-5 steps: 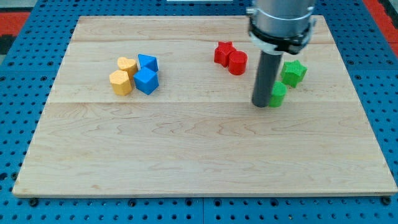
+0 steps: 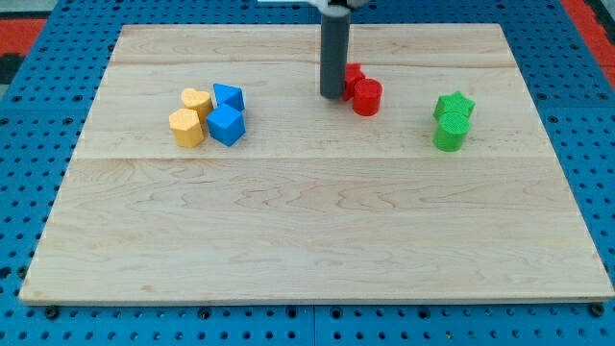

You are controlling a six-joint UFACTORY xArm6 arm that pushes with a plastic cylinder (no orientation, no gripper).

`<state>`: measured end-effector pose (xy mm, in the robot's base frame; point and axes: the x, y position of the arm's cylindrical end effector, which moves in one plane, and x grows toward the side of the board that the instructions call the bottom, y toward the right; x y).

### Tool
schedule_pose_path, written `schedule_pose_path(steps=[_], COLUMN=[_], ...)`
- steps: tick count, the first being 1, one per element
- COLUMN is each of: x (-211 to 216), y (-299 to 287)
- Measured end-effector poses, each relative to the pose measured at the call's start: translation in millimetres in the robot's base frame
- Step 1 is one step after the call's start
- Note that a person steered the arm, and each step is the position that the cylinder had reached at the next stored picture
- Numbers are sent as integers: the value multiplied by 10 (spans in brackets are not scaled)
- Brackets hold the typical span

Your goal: Move the red blocks closer to the green blocks

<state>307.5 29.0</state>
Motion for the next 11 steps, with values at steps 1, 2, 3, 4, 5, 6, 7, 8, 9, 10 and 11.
schedule_pose_path(steps=[1, 2, 3, 4, 5, 6, 7, 8, 9, 10, 11], x=[-301, -289, -475, -266, 207, -23, -39, -12, 117, 297, 479], y=[144, 77, 148, 867, 1049, 979, 439, 384, 298, 152, -17])
